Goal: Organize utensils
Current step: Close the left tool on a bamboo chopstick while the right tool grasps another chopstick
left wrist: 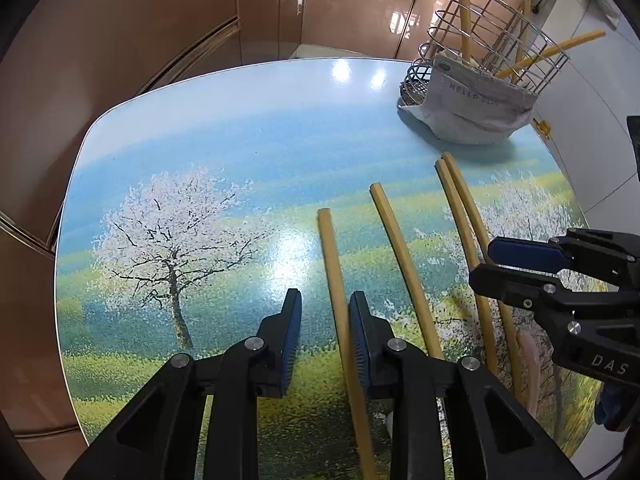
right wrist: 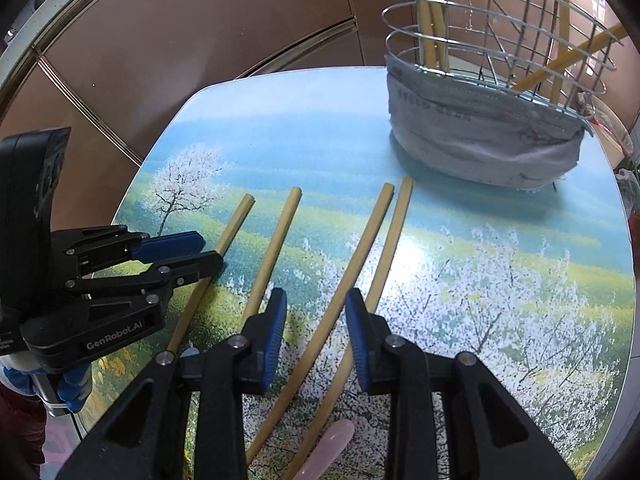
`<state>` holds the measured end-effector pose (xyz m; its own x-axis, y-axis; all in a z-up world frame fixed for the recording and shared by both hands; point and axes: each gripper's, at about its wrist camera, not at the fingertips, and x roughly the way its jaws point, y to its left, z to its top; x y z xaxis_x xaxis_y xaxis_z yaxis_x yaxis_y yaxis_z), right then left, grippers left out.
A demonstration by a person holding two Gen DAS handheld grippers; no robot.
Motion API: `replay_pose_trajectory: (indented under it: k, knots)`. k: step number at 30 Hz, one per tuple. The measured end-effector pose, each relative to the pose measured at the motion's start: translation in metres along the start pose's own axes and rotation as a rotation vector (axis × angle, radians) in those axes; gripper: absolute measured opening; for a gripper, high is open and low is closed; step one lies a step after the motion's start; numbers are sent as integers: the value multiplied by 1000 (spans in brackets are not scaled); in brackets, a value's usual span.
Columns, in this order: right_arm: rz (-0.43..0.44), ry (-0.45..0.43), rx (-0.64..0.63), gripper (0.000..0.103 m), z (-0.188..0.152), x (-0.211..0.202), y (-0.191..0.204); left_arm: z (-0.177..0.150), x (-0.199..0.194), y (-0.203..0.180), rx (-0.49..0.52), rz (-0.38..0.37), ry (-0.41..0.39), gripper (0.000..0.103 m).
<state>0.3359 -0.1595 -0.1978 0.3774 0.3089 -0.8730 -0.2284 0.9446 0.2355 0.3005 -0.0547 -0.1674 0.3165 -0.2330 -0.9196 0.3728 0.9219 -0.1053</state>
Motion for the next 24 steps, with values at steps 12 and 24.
replay_pose_trajectory:
  k: [12,24]
  knots:
    - [3,11,14,29,1,9,0,-4,-1,4,42,16,-3,19]
    - [16,16,37,28,0,11,-8,-3,0,22,76,56,-1,18]
